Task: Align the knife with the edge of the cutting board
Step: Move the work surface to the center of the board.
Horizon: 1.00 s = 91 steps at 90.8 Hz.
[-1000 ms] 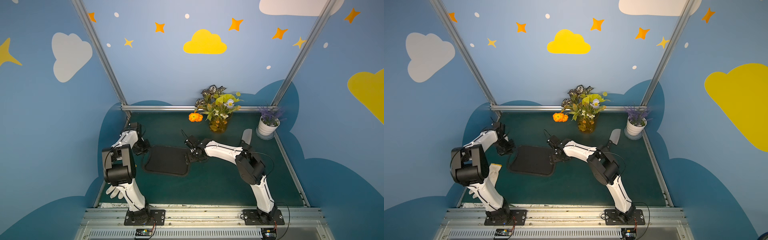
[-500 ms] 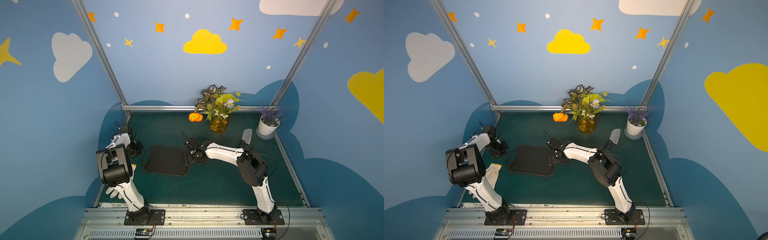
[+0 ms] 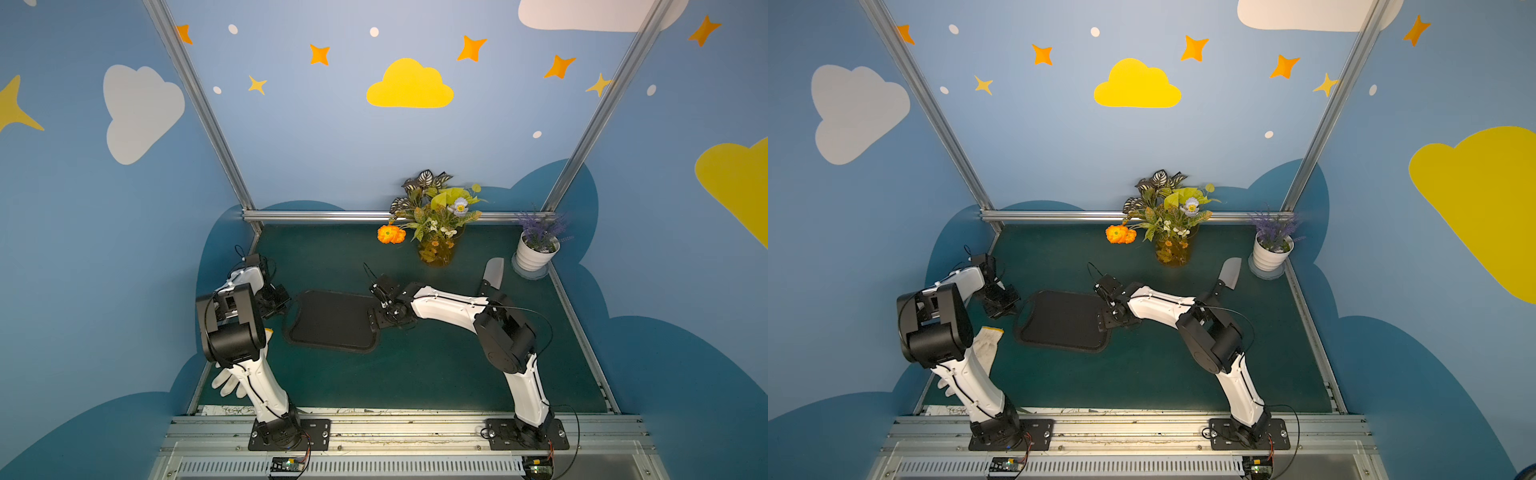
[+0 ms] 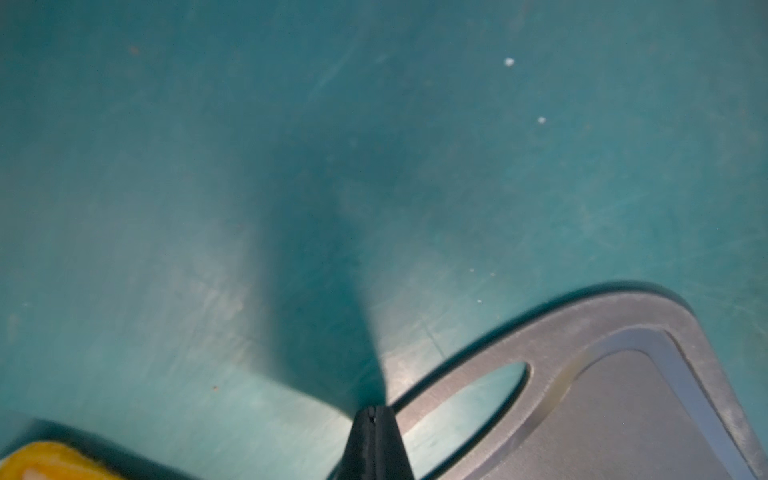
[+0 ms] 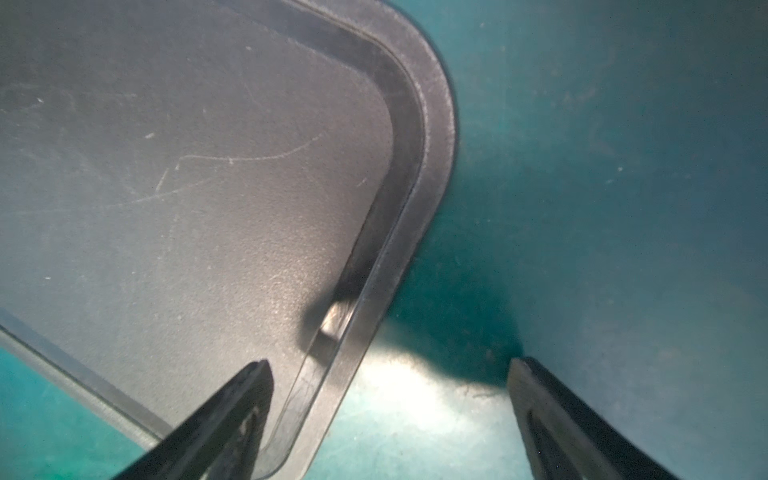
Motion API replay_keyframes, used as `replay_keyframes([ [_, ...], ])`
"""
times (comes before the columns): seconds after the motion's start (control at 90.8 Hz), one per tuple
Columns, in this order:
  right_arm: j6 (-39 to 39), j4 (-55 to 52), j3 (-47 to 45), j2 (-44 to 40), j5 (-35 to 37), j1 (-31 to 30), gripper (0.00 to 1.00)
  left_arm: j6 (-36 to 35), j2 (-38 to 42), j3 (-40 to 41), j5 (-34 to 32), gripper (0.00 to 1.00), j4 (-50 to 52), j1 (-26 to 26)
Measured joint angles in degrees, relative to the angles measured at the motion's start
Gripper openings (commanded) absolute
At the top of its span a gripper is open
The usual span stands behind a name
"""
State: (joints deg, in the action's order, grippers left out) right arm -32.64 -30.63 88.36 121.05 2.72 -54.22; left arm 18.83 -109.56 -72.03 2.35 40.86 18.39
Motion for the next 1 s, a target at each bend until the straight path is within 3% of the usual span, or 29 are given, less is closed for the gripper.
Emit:
replay_keyframes([
  [0.275,0.0,-0.02,0.0,0.0,0.0,0.0,0.94,-0.44,0.04,-0.37,-6.05,0.03,0.76,-5.42],
  [0.661,-0.35,0.9,-1.16,-0.57,0.39,0.44,0.92,0.39,2.47,2.86,-6.34,0.03,1.29,-11.13],
  [1.002,-0.37,2.78,-7.98,-4.74,2.23,2.75,0.91,3.41,7.1,8.96,-7.87,0.03,0.04,-17.94],
])
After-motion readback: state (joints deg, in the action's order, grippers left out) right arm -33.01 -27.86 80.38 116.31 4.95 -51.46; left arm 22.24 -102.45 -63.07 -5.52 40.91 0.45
